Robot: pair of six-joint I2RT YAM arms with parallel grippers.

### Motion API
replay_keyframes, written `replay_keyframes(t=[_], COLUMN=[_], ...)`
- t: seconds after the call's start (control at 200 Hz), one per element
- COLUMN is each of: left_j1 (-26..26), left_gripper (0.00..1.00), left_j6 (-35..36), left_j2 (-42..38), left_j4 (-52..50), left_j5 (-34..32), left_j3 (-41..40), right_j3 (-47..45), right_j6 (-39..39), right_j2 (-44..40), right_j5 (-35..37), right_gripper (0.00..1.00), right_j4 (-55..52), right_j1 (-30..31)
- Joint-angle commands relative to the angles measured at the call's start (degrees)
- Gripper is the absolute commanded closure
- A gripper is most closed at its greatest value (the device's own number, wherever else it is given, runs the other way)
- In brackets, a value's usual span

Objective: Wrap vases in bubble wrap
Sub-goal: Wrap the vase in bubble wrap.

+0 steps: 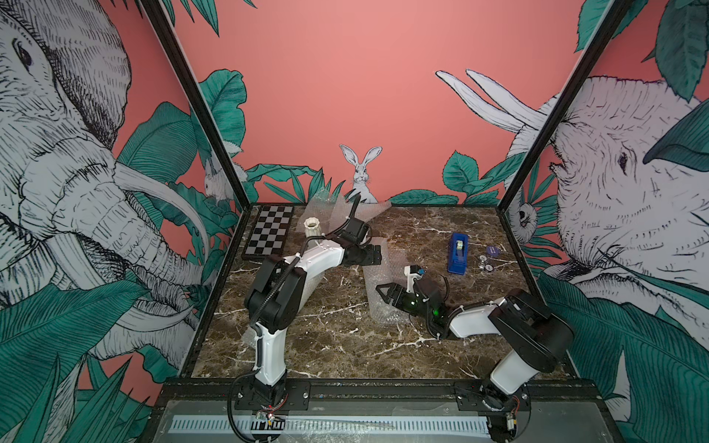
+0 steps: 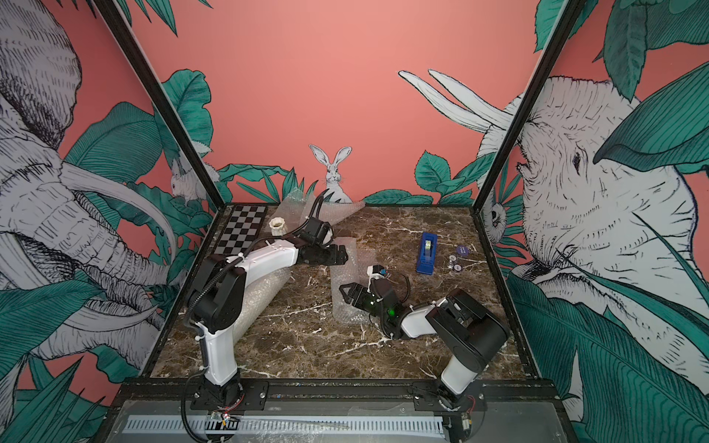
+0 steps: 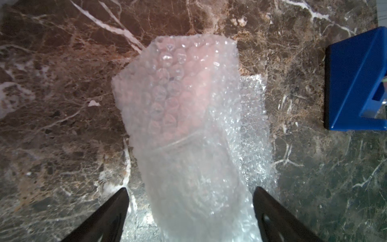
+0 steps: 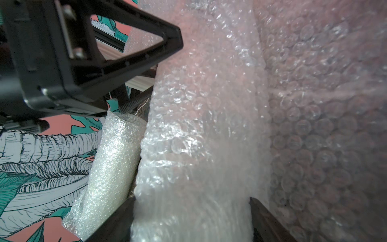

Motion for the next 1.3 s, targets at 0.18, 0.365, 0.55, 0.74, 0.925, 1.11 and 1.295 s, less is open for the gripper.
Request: replay_keyframes(t=[0.18,0.365,0.55,0.74,0.925,1.11,1.295], left_j1=[-0.4,-1.1,-1.4,-1.6,-1.6,-1.6,-1.5], left_gripper=[0.13,0.16,0.16,0.16,0.16,0.16,0.16], left_j6=[0.2,-0.1,-0.5,-0.8,-0.5,-0.5,-1.2], left_j2=[3.9,4.9,5.1,4.8,4.4,4.4,4.6], left_j4=[-2.7,-3.9,-4.5,-4.5,-4.7,-4.7,-4.8], left_j5=[-2.8,-4.7,-5.4,-5.5,-5.9,-5.6,-4.5], left_j3=[2.4,3.1,3.5,3.5,3.5,3.9,4.5], right_j3=[-2.3,-0.3,2.2,15.6,28.1,33.9,34.8], right_j6=[3.7,-2.4,-6.5,-18.4,-26.0,-28.5,-30.1], right_j2=[-1.2,-9.3,-17.7,-16.7,-9.1,-3.2,1.3], right_j5=[0.0,1.5,3.4,16.4,28.9,32.0,28.5], right_gripper=[0.19,0.09,0.08,0.08,0.08,0.08,0.06], right_j4=[-8.3,-19.8,-28.9,-52.4,-65.6,-69.2,-67.4], right_j1=[-0.9,-1.2,-1.6,3.7,11.3,14.0,14.1])
